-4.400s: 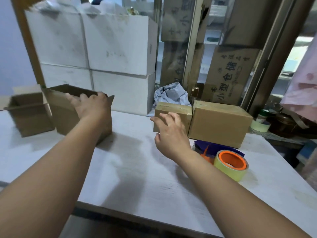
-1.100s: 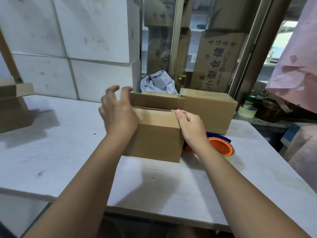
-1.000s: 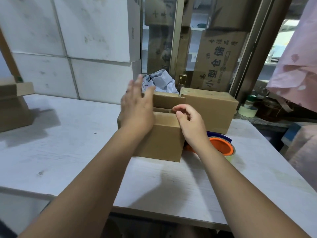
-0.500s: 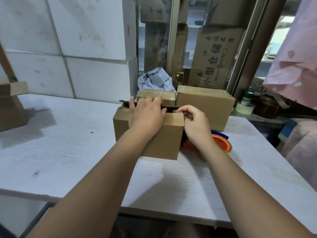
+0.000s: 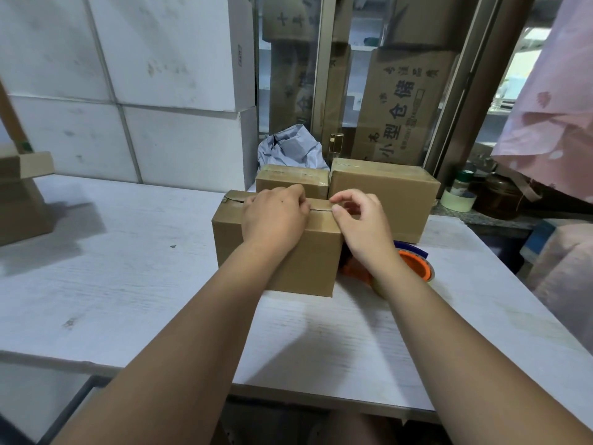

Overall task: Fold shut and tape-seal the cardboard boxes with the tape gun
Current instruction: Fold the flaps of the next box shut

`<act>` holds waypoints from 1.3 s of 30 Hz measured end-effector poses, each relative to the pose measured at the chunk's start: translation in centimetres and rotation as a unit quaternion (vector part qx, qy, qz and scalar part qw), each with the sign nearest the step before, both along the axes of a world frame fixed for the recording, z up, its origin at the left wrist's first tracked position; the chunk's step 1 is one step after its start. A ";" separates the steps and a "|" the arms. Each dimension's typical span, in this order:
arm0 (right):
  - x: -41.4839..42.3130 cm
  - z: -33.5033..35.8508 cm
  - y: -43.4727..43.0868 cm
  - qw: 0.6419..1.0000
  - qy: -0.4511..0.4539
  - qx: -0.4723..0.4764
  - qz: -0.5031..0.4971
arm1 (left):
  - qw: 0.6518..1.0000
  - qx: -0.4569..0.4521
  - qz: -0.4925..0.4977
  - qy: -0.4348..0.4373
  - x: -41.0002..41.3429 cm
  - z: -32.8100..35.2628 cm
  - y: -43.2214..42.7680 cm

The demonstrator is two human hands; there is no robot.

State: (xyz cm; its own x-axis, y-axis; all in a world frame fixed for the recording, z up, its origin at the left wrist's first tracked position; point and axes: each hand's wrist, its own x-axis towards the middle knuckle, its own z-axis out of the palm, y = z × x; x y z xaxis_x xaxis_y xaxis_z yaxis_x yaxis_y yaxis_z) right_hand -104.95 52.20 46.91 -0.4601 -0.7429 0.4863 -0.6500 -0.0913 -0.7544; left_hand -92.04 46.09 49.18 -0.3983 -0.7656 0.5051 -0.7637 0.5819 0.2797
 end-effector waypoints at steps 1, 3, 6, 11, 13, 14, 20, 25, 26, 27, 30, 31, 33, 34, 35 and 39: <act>-0.1 0.1 -0.1 1.000 0.011 0.012 0.002 | 1.000 0.009 -0.009 -0.003 0.1 0.1 0.0; -0.4 0.3 -0.3 1.000 0.003 0.028 0.001 | 0.998 0.029 -0.055 -0.030 0.6 0.0 0.1; -0.9 0.9 -0.2 0.999 -0.011 0.045 0.001 | 0.983 0.014 -0.122 -0.134 1.5 -0.2 0.2; -3.3 1.8 -0.4 0.983 0.049 0.165 -0.062 | 0.974 0.033 -0.140 -0.175 1.4 -0.3 0.6; -4.5 2.3 -0.4 0.951 0.132 0.270 -0.075 | 0.975 0.034 -0.143 -0.167 1.3 -0.4 1.0; -5.0 2.5 -0.4 0.922 0.187 0.330 -0.081 | 0.976 0.029 -0.144 -0.162 1.3 -0.6 1.1; -6.5 2.8 0.4 0.753 0.356 0.548 -0.079 | 0.974 0.024 -0.144 -0.175 1.5 -0.6 1.0; -7.2 1.7 1.0 0.759 0.343 0.552 -0.049 | 0.974 0.030 -0.140 -0.173 1.5 -0.6 0.9; -7.5 1.4 1.0 0.772 0.332 0.540 -0.052 | 0.974 0.033 -0.140 -0.173 1.3 -0.6 0.9; -7.7 1.3 1.1 0.782 0.322 0.532 -0.053 | 0.974 0.035 -0.139 -0.175 1.3 -0.6 0.9; -8.1 1.7 1.8 0.790 0.296 0.536 -0.038 | 0.971 0.040 -0.141 -0.191 1.3 -0.5 0.8; -8.2 1.8 2.2 0.793 0.274 0.544 -0.032 | 0.970 0.040 -0.141 -0.196 1.4 -0.5 0.8; -9.1 2.0 2.9 0.817 0.194 0.543 -0.019 | 0.968 0.037 -0.142 -0.202 1.5 -0.4 0.7; -9.6 1.9 3.3 0.836 0.139 0.531 -0.016 | 0.968 0.033 -0.141 -0.206 1.5 -0.4 0.7; -10.0 1.7 3.6 0.855 0.083 0.513 -0.011 | 0.967 0.029 -0.140 -0.211 1.5 -0.4 0.8; -10.3 1.6 4.7 0.892 -0.134 0.426 0.072 | 0.966 0.033 -0.138 -0.215 1.4 -0.3 1.0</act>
